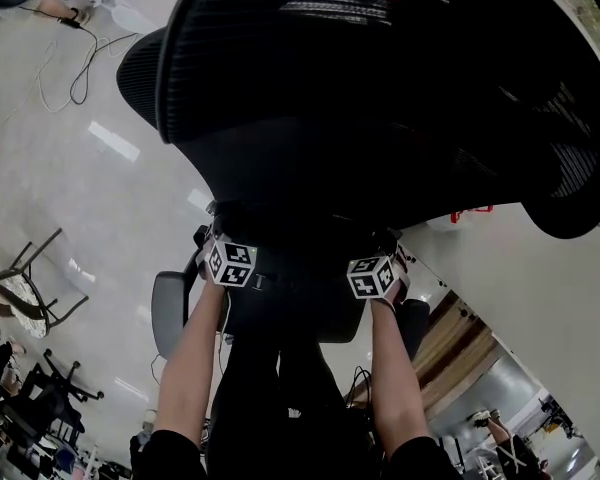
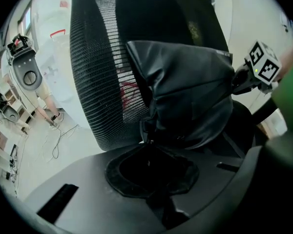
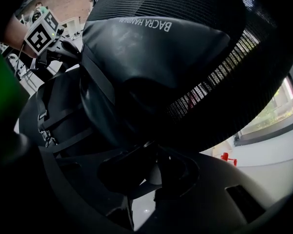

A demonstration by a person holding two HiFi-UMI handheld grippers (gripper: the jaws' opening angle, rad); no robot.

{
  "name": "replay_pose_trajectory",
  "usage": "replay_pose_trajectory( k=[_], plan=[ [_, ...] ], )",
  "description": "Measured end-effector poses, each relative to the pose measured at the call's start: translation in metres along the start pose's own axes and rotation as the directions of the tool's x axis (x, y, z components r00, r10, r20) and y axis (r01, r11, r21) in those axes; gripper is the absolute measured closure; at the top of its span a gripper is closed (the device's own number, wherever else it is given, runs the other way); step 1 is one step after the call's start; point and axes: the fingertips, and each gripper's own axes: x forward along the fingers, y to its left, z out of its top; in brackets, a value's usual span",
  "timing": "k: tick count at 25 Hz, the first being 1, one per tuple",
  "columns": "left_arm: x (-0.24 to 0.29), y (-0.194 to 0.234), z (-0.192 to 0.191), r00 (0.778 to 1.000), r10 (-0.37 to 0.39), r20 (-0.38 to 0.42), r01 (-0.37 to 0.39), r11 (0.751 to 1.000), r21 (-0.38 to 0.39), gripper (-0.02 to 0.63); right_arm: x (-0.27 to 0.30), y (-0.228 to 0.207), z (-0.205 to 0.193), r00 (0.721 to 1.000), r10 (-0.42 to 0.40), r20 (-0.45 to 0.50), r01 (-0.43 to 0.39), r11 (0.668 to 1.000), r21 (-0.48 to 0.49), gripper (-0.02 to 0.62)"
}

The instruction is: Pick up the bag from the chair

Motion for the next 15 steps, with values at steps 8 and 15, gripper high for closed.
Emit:
replay_pose_trajectory(
  k=[8,15],
  plan=[
    [-0.008,-0.004,-0.005,1.0,0.01,-0.003,-0.01,0.997,-0.075,0.588,0.0,0.001,-0.003,1.0,0.019,-0.014,-0.017,0.994,0.105,0.561],
    [-0.042,0.0,0.004,0.997,0.067,0.031,-0.062,0.988,-0.139,0.589,-0.019,0.015,-0.002,0.999,0.036,0.004,-0.036,0.99,0.136,0.581]
  ],
)
